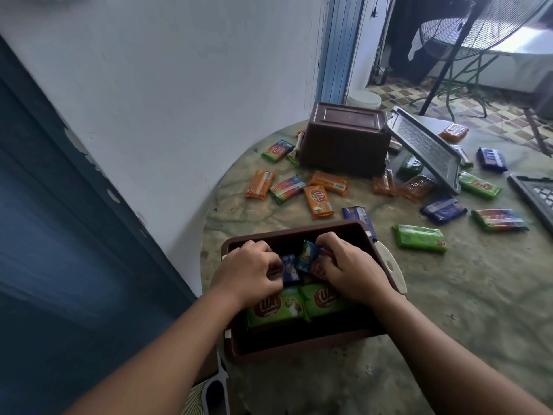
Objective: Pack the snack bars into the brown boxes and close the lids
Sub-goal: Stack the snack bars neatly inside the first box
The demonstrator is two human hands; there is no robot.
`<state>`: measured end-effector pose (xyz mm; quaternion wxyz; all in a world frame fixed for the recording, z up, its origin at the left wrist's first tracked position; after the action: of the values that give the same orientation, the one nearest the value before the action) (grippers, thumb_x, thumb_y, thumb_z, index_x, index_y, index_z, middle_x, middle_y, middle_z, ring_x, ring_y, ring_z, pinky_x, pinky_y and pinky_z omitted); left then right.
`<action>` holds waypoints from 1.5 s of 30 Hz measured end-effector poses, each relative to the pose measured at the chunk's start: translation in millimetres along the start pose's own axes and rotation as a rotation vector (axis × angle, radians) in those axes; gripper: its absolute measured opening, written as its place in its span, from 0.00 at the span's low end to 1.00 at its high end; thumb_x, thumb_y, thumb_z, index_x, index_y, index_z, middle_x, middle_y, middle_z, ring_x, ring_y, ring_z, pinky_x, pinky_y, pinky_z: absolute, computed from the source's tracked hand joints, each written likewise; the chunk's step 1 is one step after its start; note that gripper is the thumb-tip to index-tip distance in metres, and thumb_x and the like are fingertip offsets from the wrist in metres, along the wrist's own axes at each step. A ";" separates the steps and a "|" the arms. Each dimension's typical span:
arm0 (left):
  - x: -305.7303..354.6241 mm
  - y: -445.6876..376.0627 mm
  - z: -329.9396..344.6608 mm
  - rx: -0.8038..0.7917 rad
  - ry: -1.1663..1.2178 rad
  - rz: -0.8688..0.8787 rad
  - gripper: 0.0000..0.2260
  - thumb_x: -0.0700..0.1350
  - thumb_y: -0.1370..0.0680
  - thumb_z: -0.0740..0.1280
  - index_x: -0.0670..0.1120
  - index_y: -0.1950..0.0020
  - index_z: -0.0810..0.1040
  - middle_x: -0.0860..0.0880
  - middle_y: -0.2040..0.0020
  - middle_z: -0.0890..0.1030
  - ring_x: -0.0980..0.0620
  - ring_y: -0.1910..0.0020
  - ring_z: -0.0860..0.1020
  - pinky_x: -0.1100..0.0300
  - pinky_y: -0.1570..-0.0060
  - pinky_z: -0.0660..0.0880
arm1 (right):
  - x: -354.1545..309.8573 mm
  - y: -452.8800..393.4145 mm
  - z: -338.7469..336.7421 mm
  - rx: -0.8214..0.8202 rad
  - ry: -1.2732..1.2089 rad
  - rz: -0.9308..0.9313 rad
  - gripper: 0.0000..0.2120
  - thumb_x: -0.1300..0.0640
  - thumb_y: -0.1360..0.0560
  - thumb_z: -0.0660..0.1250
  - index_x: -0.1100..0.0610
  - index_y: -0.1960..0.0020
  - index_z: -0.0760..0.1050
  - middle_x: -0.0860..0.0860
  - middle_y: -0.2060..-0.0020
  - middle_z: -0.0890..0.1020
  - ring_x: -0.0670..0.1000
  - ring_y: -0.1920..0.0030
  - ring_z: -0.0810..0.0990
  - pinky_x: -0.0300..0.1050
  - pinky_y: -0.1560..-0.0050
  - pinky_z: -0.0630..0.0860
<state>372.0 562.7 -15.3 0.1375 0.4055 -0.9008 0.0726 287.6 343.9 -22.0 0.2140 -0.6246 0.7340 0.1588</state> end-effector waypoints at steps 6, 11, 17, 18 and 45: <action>0.3 -0.7 -0.6 0.004 0.008 0.009 0.16 0.62 0.27 0.67 0.59 0.42 0.83 0.60 0.44 0.77 0.57 0.43 0.73 0.55 0.47 0.74 | 3.8 -2.5 4.2 0.037 0.020 -0.067 0.17 0.54 0.19 0.62 0.44 0.31 0.70 0.44 0.39 0.78 0.52 0.39 0.78 0.55 0.44 0.77; 0.3 -0.7 -1.1 -0.002 0.003 0.005 0.17 0.62 0.27 0.68 0.59 0.41 0.83 0.59 0.44 0.77 0.56 0.44 0.74 0.55 0.48 0.74 | 6.9 -3.9 1.0 0.073 -0.383 0.042 0.16 0.59 0.17 0.64 0.44 0.33 0.73 0.42 0.46 0.83 0.42 0.46 0.81 0.51 0.42 0.80; 1.4 -0.1 -1.8 0.002 -0.014 0.005 0.16 0.63 0.26 0.67 0.59 0.42 0.82 0.59 0.44 0.77 0.56 0.44 0.74 0.55 0.49 0.75 | 4.3 -4.2 3.7 0.038 -0.303 0.027 0.13 0.53 0.15 0.60 0.47 0.31 0.74 0.45 0.44 0.79 0.47 0.42 0.78 0.47 0.40 0.74; 1.7 0.1 -1.8 0.004 -0.019 0.003 0.16 0.63 0.26 0.67 0.59 0.42 0.82 0.59 0.45 0.77 0.56 0.44 0.74 0.55 0.50 0.75 | 3.8 -4.2 4.7 -0.010 -0.291 0.023 0.14 0.50 0.15 0.60 0.48 0.31 0.74 0.48 0.42 0.79 0.49 0.39 0.78 0.47 0.39 0.73; 4.9 1.6 -5.6 -0.023 -0.037 -0.010 0.19 0.65 0.26 0.69 0.60 0.38 0.81 0.60 0.42 0.75 0.57 0.40 0.73 0.56 0.48 0.72 | 6.1 11.1 3.3 -0.104 0.003 -0.027 0.29 0.42 0.28 0.74 0.33 0.30 0.68 0.50 0.33 0.55 0.57 0.28 0.56 0.54 0.26 0.63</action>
<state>368.7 561.6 -8.5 0.1258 0.4098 -0.9018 0.0542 276.3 342.2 -28.4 0.1822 -0.6449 0.7168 0.1927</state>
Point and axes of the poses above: each hand's wrist, its own y-axis away from the middle knuckle, its own z-axis out of the palm, x = y × z, the point moved 2 cm from there along -y, towards the middle knuckle
